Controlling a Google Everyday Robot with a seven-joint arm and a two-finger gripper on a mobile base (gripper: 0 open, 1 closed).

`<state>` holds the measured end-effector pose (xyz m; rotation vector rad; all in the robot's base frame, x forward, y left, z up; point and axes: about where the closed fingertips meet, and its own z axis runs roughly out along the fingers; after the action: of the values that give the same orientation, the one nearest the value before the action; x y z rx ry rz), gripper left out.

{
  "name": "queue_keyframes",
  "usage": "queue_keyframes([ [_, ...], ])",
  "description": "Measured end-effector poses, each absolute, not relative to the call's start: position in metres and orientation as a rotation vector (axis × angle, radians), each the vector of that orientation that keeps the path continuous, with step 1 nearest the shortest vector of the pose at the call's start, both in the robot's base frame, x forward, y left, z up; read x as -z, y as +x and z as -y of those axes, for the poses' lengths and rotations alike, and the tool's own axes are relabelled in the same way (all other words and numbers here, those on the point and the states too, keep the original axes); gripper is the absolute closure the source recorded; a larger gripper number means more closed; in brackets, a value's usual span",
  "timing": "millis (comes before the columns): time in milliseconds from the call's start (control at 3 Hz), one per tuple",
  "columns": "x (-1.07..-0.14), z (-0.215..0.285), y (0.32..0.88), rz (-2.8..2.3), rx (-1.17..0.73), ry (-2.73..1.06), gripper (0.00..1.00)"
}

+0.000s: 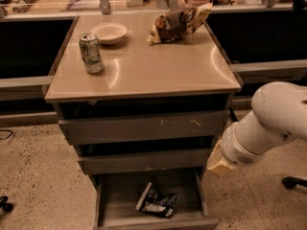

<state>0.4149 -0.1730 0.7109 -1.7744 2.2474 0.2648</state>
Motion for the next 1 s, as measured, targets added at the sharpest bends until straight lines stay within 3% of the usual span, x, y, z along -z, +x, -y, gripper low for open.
queue_keyframes([
  [667, -0.691, 0.176, 0.421, -2.227, -0.261, -1.747, 1.0],
  [1000, -0.628, 0.169, 0.42, -2.169, -0.312, -1.709, 1.0],
])
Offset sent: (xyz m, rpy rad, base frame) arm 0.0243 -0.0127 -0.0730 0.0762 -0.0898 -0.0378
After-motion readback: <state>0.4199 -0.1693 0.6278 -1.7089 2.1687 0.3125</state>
